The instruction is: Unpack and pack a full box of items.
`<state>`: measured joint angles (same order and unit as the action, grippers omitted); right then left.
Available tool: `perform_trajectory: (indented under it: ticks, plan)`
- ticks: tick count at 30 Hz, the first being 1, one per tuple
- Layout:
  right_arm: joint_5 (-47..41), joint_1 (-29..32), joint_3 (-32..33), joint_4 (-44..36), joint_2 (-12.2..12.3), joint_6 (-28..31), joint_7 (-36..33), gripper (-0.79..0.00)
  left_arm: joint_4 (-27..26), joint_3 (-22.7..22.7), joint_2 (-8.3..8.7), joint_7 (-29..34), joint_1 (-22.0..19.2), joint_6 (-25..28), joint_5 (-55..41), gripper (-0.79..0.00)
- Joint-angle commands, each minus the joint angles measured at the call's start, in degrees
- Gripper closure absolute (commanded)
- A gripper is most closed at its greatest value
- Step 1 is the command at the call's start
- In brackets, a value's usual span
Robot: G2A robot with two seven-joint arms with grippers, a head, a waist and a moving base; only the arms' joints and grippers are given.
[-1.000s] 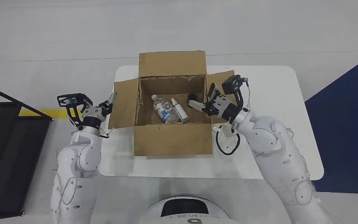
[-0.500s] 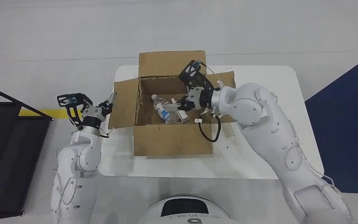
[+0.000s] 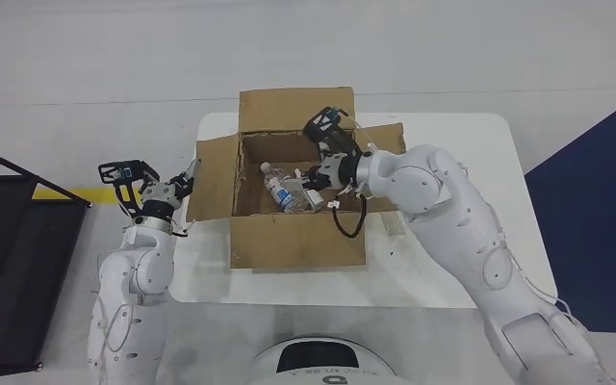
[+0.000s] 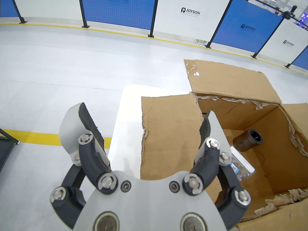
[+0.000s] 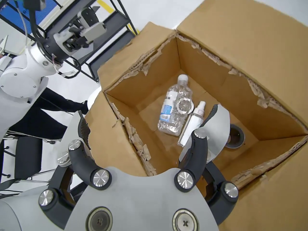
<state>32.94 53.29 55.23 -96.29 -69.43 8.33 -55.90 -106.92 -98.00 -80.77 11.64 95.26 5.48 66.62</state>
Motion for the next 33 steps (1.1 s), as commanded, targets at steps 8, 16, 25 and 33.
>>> perform_trajectory:
  ticks: [8,16,25,33]
  plan:
    - [3.54,-6.46,-6.69,7.82,-1.99,-12.54,-5.64,-0.785,0.0,0.0,0.0,0.0,0.0,0.0,0.0,-0.785]
    - [5.86,-13.84,-14.17,16.82,-5.05,-16.27,-8.3,-0.785,0.0,0.0,0.0,0.0,0.0,0.0,0.0,-0.785]
    - [11.52,-19.65,-21.99,28.65,-9.22,-20.06,-7.64,-0.785,0.0,0.0,0.0,0.0,0.0,0.0,0.0,-0.785]
    - [12.99,-21.87,-25.42,37.27,-12.59,-19.99,-3.18,-0.785,0.0,0.0,0.0,0.0,0.0,0.0,0.0,-0.785]
